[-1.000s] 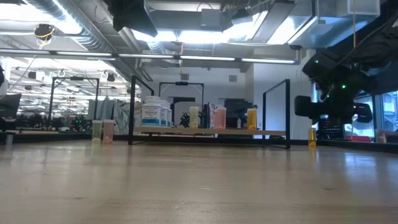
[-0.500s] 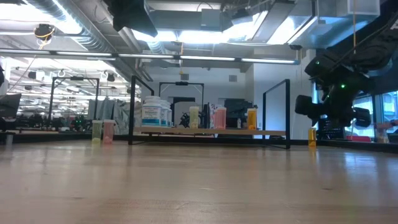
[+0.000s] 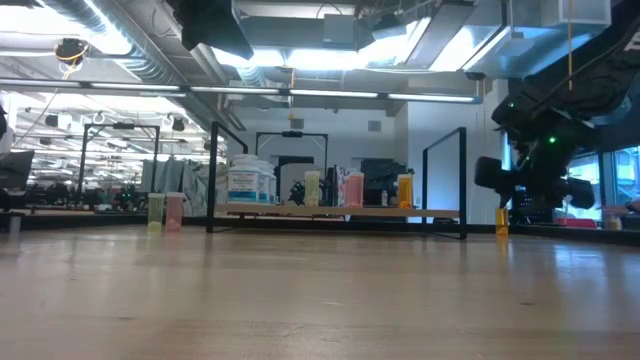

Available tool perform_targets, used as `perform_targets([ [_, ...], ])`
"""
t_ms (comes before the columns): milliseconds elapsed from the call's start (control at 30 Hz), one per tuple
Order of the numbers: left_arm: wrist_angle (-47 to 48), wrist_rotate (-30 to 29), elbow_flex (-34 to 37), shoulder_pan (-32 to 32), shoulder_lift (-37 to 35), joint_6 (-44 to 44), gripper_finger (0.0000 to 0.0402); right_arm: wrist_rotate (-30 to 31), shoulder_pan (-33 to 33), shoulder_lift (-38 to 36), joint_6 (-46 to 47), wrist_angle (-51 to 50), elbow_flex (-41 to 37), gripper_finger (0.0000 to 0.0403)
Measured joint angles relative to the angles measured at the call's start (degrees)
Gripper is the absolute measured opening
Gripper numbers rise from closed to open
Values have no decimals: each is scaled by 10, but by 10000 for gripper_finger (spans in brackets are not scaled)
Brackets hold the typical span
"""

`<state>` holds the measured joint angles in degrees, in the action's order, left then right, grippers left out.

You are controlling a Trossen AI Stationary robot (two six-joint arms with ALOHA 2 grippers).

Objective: Pick and place medicine bottles onto shelf by color
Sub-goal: Put the orange pill bottle on the shelf aligned with the other orange pill bottles

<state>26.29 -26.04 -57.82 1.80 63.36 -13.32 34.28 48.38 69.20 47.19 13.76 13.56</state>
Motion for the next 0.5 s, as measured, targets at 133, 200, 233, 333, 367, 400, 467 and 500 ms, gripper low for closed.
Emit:
perform_targets([
  [133,0,0,0,0,0,0,0,-14,1,14,-49,38,0,204],
  [200,0,0,0,0,0,0,0,-6,1,21,-53,40,1,204],
  [233,0,0,0,0,0,0,0,-2,1,25,-50,39,1,204],
  [333,0,0,0,0,0,0,0,9,1,37,-32,41,1,204],
  [367,0,0,0,0,0,0,0,16,1,41,-28,43,1,204],
  [400,0,0,0,0,0,0,0,22,1,45,-26,51,1,204],
  [467,0,0,0,0,0,0,0,32,1,51,-20,59,0,204],
  [500,0,0,0,0,0,0,0,35,-1,54,-12,63,0,204],
])
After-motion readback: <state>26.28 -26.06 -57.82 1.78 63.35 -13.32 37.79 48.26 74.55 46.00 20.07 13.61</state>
